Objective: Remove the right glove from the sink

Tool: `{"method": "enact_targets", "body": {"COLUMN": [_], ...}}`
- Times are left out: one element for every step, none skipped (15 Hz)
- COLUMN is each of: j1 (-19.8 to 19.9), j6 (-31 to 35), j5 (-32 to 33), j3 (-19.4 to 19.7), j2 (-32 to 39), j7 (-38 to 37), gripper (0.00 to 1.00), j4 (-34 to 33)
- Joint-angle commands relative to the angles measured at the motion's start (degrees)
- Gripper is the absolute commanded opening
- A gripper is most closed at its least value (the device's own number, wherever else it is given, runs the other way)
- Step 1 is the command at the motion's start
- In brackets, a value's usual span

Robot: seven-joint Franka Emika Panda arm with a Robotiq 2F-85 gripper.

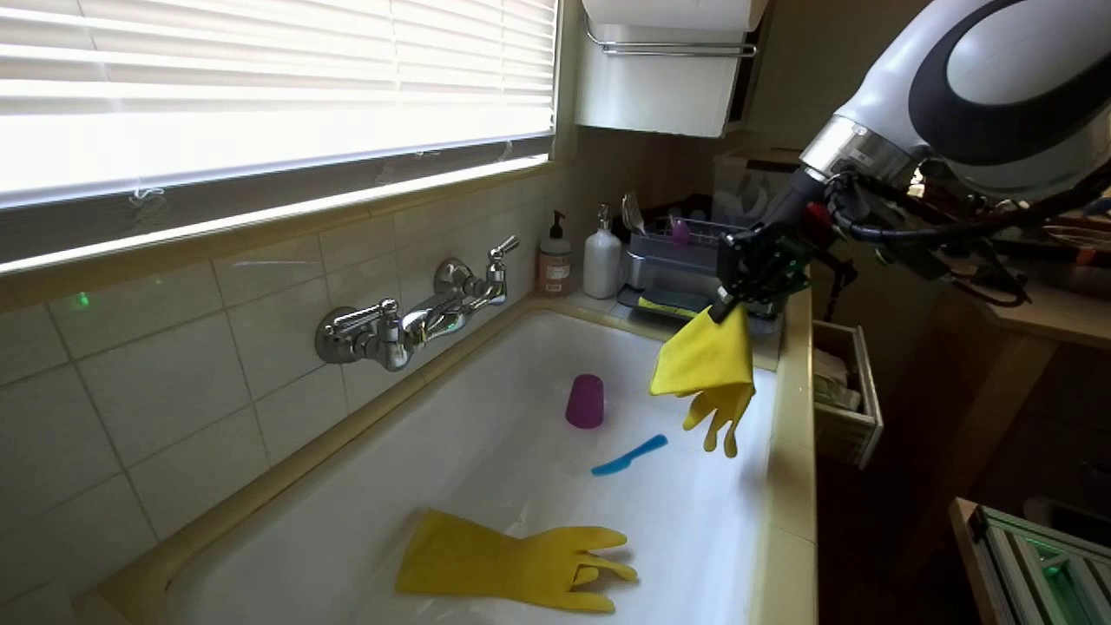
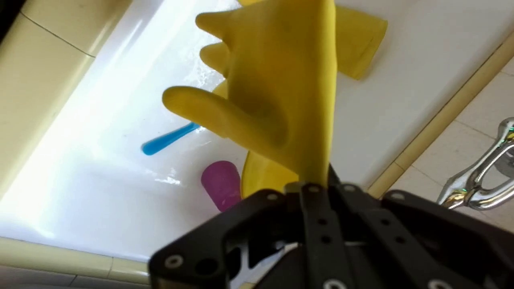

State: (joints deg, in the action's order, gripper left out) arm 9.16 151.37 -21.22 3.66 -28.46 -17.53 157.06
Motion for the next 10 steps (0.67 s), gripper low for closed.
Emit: {"method": "enact_targets", "body": {"j1": [2.1,3.3,3.8,4.6,5.2,5.7,6.3,4.5,4.9,5.1], "j6": [-5.6,-6.5,-7.2,-7.9,-8.2,-8.0,-7.3,-6.3,-6.3,-6.3], "j5": [2.0,2.6,2.8,3.4,3.8,4.3,5.0,3.5,4.0,4.2], "j3": [0.9,0.6,0.7,0.4,0.2,0.0,-0.5,1.0,0.8,0.7], "j2": [-2.9,-3.1,-3.2,-3.2,-3.2,-3.1,-3.0,-1.7,-1.7,-1.7], "j7": [-2.5,-3.6,-4.0,-5.0,-5.7,-6.4,-7.6,-4.8,-5.4,-5.8], "gripper": [0.0,0.0,0.0,0.0,0.0,0.0,0.0,0.02,0.02,0.02], "j4": [0.7,0.6,0.6,0.6,0.6,0.6,0.6,0.0,0.0,0.0]}}
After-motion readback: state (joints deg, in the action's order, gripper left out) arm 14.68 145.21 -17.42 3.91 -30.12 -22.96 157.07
